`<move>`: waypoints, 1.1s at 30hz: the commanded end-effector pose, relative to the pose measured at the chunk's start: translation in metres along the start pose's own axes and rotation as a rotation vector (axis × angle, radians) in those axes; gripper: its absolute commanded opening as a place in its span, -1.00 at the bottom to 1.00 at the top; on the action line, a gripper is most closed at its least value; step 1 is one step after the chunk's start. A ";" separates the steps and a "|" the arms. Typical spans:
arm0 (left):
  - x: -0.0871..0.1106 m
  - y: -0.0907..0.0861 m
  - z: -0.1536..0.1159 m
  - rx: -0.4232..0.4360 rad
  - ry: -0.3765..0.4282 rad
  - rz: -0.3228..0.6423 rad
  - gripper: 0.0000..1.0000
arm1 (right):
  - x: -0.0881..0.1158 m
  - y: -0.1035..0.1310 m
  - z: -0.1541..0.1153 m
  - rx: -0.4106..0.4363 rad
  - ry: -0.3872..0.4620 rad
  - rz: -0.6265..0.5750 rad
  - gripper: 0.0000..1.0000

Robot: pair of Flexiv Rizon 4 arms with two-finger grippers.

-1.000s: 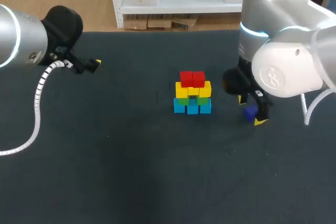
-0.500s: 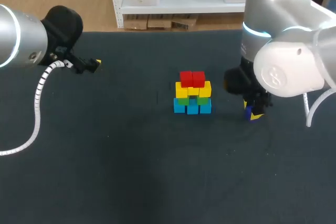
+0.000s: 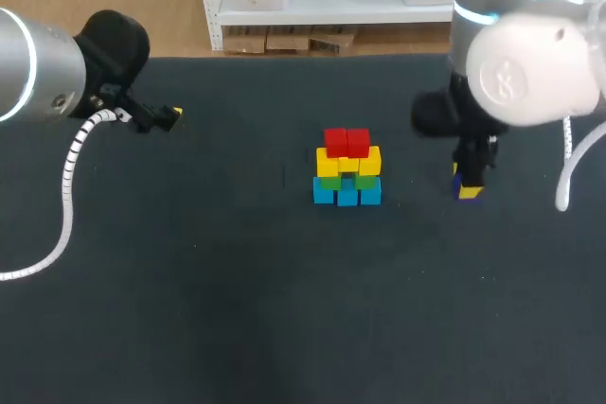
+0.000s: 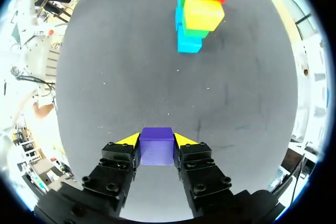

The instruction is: Place the blue cubes, place green cubes on the blue cubes, place the yellow cubes on the green cubes, then place the red cubes on the yellow cubes, and place purple cube on the red cubes.

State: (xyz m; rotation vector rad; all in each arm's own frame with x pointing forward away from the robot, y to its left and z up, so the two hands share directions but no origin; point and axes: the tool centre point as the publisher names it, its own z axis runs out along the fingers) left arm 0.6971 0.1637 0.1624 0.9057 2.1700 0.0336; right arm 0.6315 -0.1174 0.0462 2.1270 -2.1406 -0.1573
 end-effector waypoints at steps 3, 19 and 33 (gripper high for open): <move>0.000 0.001 0.001 0.005 -0.003 0.001 1.00 | -0.012 0.006 -0.045 0.051 0.025 0.016 -1.00; 0.000 0.001 0.001 0.005 -0.003 0.001 1.00 | -0.057 -0.026 -0.117 0.156 0.023 -0.048 -1.00; 0.000 0.001 0.001 0.005 -0.003 0.001 1.00 | -0.111 -0.040 -0.124 0.183 -0.032 -0.128 -1.00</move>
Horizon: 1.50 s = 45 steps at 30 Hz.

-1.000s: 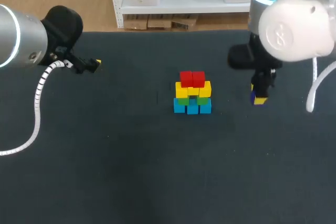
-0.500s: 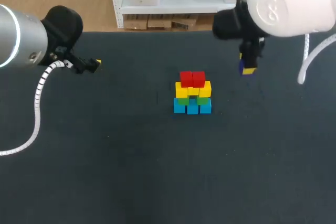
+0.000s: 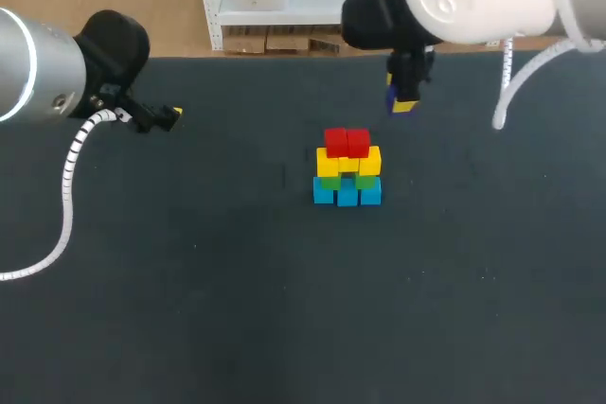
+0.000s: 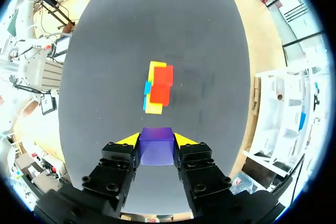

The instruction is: Place the blue cubes, place green cubes on the blue cubes, place the yellow cubes on the green cubes, then place the red cubes on the yellow cubes, and place purple cube on the red cubes.

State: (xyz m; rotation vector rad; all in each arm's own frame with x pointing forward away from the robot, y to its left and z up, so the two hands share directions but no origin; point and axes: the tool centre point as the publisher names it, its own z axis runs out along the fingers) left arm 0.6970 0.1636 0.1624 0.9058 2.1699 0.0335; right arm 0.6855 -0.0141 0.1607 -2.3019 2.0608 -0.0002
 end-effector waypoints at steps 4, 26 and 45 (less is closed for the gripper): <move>0.000 0.001 0.001 0.005 -0.003 0.001 1.00 | -0.018 -0.005 -0.001 -0.024 0.001 -0.022 -1.00; 0.000 0.001 0.001 0.005 -0.003 0.001 1.00 | -0.058 -0.001 0.014 -0.130 0.070 0.054 -1.00; 0.000 0.001 0.001 0.005 -0.003 0.001 1.00 | -0.058 -0.008 0.037 -0.149 0.060 0.077 -1.00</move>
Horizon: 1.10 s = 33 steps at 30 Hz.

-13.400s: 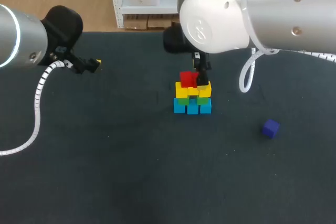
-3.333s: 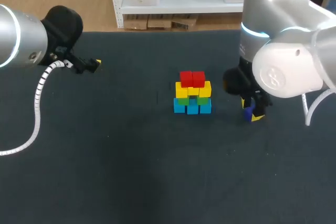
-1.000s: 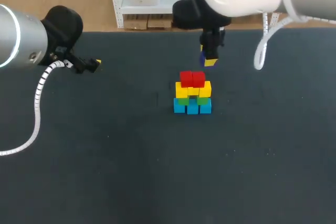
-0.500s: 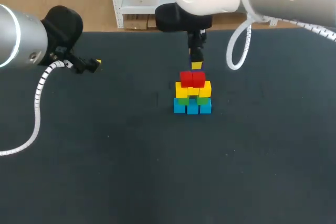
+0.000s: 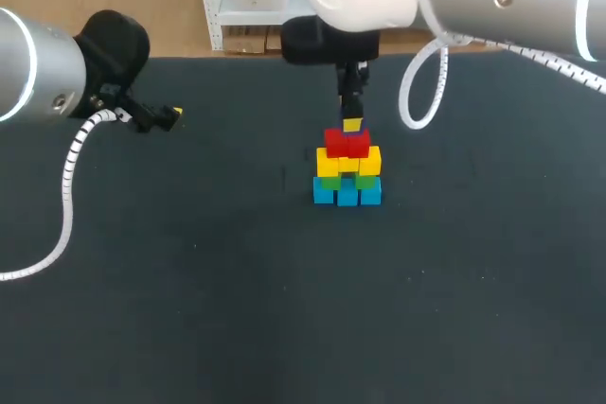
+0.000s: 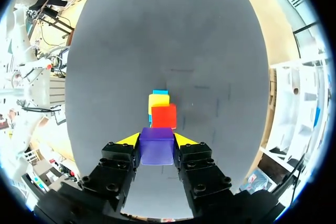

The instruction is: Place the blue cubes, place green cubes on the blue cubes, place the yellow cubes on the green cubes, then place the red cubes on the yellow cubes, and place purple cube on the red cubes.

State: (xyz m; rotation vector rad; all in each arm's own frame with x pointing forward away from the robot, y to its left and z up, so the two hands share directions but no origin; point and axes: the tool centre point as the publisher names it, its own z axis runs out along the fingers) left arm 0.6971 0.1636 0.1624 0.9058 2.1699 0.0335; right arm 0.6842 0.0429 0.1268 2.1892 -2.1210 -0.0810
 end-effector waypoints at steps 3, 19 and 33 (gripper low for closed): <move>0.000 0.001 0.001 0.005 -0.003 0.001 1.00 | -0.005 -0.003 0.001 -0.008 0.004 -0.008 -1.00; 0.000 0.001 0.001 0.005 -0.003 0.001 1.00 | -0.007 0.001 0.005 -0.016 0.017 -0.021 -1.00; 0.000 0.001 0.001 0.005 -0.003 0.001 1.00 | -0.007 0.001 0.011 -0.025 0.020 -0.029 -1.00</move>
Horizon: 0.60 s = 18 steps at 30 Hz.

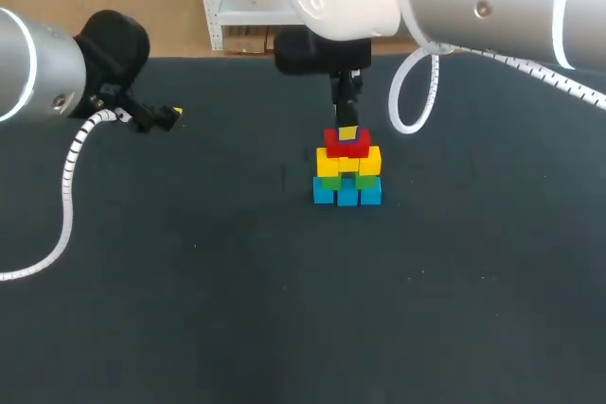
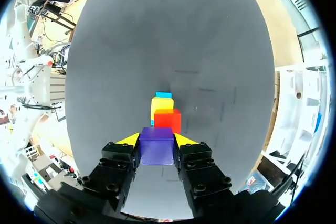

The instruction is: Place the blue cubes, place green cubes on the blue cubes, place the yellow cubes on the green cubes, then place the red cubes on the yellow cubes, and place purple cube on the red cubes.

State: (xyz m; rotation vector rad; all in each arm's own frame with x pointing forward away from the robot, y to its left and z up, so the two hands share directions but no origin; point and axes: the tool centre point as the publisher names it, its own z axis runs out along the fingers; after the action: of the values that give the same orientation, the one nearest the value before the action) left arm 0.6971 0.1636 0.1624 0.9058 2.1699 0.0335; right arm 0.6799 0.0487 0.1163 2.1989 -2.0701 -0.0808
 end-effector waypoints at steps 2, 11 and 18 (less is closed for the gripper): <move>0.000 0.001 0.001 0.005 -0.003 0.001 1.00 | 0.000 -0.002 0.000 -0.004 0.001 -0.002 -1.00; 0.000 0.001 0.001 0.005 -0.003 0.001 1.00 | -0.001 -0.002 0.001 -0.002 0.006 -0.009 -0.98; 0.000 0.001 0.001 0.005 -0.003 0.001 1.00 | -0.002 -0.002 0.001 -0.001 0.008 -0.013 -0.82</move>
State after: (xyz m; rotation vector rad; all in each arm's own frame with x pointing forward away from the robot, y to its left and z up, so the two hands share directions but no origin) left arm 0.6971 0.1636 0.1624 0.9058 2.1699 0.0335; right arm 0.6804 0.0494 0.1149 2.2098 -2.0549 -0.0721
